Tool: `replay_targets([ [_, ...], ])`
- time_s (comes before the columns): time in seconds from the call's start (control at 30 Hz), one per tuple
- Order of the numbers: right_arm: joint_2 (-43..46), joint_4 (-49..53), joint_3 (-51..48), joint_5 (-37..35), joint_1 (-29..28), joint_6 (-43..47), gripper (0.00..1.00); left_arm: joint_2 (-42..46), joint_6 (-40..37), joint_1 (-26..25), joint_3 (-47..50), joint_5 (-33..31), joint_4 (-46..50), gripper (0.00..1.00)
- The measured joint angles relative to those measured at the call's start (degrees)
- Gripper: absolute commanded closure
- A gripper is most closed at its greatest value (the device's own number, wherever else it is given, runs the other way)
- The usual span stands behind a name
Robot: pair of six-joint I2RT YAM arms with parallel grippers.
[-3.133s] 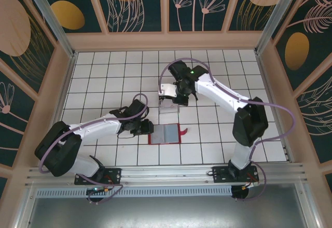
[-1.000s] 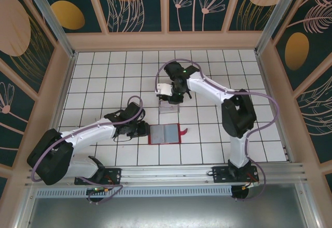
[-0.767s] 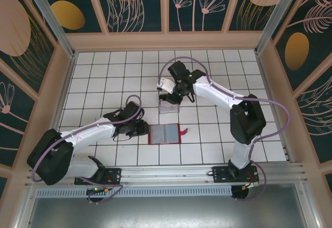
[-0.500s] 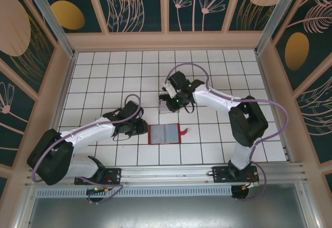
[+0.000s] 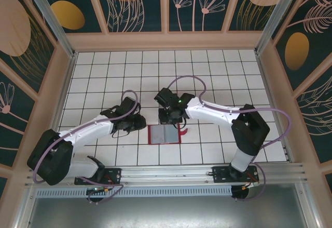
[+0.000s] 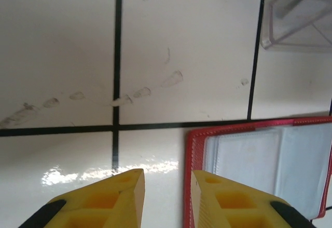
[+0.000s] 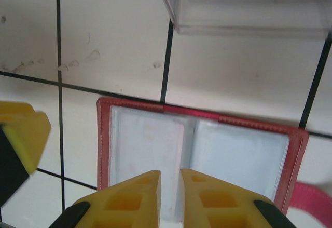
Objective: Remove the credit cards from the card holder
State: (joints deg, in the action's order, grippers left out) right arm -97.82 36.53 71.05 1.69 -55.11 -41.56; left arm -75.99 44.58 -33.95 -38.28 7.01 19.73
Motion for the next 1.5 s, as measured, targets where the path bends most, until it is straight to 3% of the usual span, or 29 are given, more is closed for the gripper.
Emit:
replay_targets([
  [0.2,-1.2,3.8,3.5,-1.1,-3.7,-6.7,0.78,1.9,-2.4,6.2,0.5,1.1,-0.1,0.69],
  [0.5,-11.3,7.9,12.0,-1.7,-8.2,-10.7,0.71,4.0,-6.5,16.5,3.3,4.8,-0.2,0.69],
  [0.73,-17.6,11.4,16.6,-2.3,-9.5,-11.3,0.63,4.0,-7.1,17.2,3.6,7.2,-0.7,0.69],
  [1.5,-21.9,13.4,18.3,-2.1,-9.5,-10.9,0.64,4.7,-7.1,17.2,5.0,8.7,-1.7,0.69],
])
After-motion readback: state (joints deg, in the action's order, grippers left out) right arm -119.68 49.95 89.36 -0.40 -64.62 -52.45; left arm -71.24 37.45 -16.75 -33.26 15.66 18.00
